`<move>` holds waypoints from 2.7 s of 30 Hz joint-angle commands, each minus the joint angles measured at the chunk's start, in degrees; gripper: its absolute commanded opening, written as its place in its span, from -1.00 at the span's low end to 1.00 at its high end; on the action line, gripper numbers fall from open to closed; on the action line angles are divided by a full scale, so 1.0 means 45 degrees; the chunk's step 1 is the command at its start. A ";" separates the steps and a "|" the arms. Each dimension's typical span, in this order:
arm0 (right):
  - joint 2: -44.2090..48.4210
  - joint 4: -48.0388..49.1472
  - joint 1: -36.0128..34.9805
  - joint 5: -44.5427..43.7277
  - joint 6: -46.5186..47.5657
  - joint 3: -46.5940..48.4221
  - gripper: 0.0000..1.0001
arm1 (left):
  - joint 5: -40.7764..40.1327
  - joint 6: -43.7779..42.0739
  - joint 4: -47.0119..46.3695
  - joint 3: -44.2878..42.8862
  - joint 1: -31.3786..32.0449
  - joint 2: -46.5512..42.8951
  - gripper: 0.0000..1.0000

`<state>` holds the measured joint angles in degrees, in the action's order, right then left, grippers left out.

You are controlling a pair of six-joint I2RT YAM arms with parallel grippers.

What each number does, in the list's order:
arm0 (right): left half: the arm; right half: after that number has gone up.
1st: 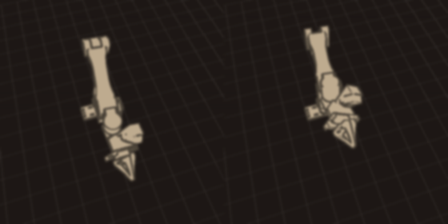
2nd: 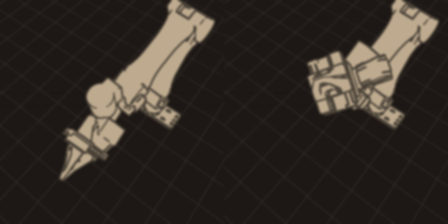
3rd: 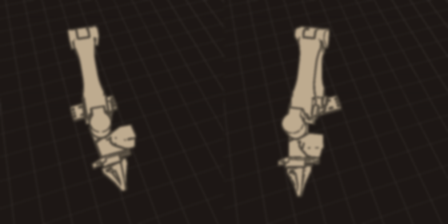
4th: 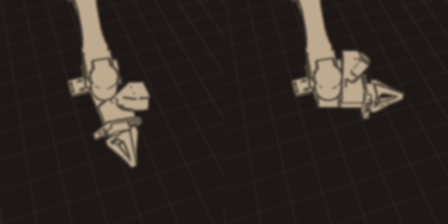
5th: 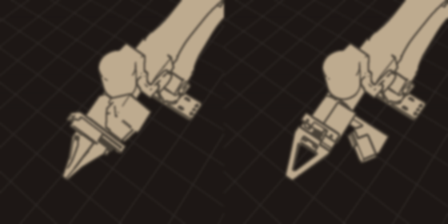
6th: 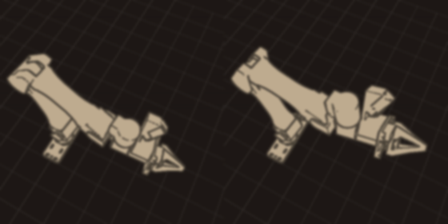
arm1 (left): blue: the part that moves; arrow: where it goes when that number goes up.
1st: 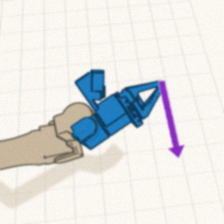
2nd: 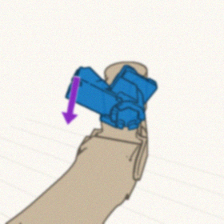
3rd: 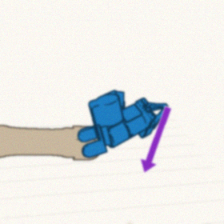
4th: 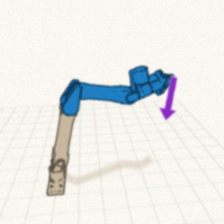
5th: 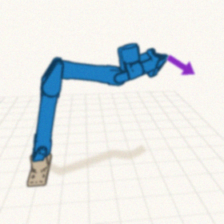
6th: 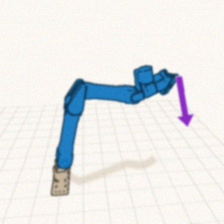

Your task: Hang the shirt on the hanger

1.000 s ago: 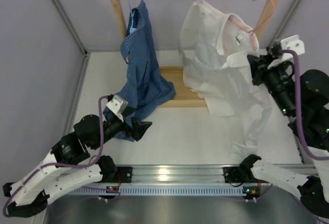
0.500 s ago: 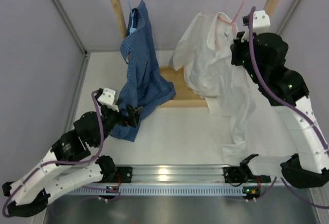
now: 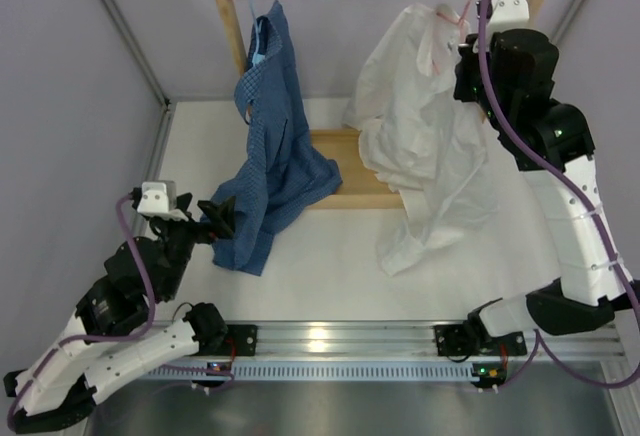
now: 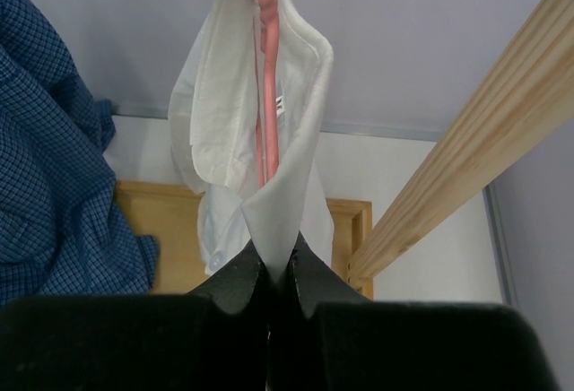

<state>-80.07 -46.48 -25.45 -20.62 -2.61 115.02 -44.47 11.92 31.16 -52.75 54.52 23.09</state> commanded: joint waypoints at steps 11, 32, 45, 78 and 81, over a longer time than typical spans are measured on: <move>0.0332 -0.0003 0.2101 0.1788 -0.0747 -0.1165 -1.00 | -0.4238 0.1412 0.0967 -0.0211 -0.0046 0.0297 0.96; 0.8024 0.0075 0.2707 0.3493 -0.0923 -0.8016 0.99 | -0.2367 0.0319 -0.0146 -0.0133 -0.0844 0.1644 0.97; 1.3632 -0.0256 0.2707 0.1322 -0.0357 -1.2552 0.99 | 0.1911 -0.0304 0.0966 -0.0035 -0.4421 0.0615 0.97; 1.4494 -0.0550 0.2043 0.0169 -0.0220 -1.2904 0.99 | 0.7186 -0.0638 -0.0518 0.2172 -0.9733 -0.0600 0.97; 1.4474 -0.0531 0.2062 0.0052 -0.0240 -1.2943 0.99 | 0.7245 -0.0618 -0.0537 0.2191 -0.9733 -0.0561 0.96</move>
<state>-13.91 -48.05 -15.38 -18.76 -4.16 56.66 -13.17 9.45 32.21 -43.38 11.14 20.05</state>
